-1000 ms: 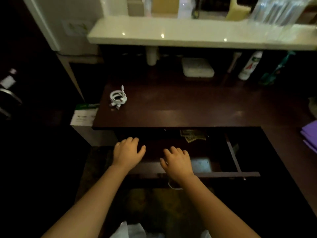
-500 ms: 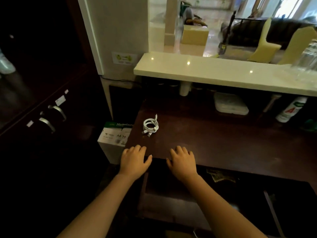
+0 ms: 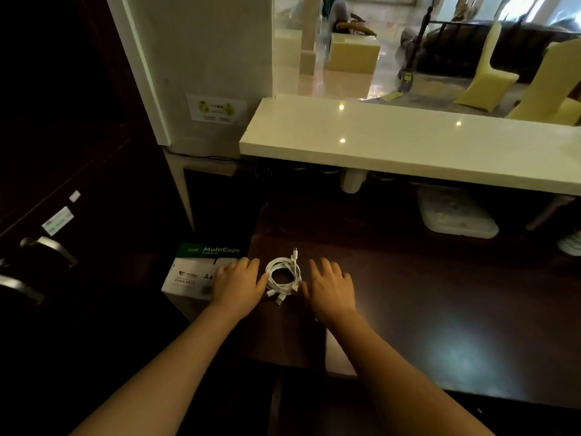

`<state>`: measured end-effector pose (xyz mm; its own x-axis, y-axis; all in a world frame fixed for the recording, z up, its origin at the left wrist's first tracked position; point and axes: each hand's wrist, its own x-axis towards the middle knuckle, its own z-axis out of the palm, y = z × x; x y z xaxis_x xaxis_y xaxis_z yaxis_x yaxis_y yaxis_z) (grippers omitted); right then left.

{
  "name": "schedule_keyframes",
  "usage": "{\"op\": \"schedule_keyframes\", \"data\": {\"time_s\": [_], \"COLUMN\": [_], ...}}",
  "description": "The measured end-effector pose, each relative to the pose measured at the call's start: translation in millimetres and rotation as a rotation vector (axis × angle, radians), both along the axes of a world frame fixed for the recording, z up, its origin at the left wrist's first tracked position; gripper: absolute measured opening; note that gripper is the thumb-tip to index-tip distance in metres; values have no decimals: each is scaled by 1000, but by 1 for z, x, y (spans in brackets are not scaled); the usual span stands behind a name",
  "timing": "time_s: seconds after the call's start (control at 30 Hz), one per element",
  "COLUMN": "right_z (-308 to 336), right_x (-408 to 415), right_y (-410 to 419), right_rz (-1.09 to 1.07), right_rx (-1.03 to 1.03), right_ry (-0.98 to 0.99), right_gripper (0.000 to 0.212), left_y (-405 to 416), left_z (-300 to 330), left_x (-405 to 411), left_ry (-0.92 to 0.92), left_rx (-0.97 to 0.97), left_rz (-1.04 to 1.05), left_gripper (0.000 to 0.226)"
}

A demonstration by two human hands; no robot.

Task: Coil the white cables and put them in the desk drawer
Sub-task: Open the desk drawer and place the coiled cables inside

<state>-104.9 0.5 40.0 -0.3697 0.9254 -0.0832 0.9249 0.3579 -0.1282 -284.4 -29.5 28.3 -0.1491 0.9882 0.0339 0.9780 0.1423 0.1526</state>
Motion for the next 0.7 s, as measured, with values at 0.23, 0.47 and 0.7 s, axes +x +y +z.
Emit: {"op": "schedule_keyframes", "data": {"time_s": [0.23, 0.47, 0.7], "right_z": [-35, -47, -48], "right_x": [-18, -19, -26], "right_y": [50, 58, 52], "right_rz": [-3, -18, -155], "right_rx": [-114, -365, -454], "right_ry": [48, 144, 351], "right_gripper": [54, 39, 27], "left_y": [41, 41, 39], "left_z": [-36, -54, -53], "left_x": [0, -4, 4], "left_ry": [-36, -222, -446], "left_rx": [-185, -229, -199], "left_rz": [41, 116, 220], "left_gripper": [47, 41, 35]}}
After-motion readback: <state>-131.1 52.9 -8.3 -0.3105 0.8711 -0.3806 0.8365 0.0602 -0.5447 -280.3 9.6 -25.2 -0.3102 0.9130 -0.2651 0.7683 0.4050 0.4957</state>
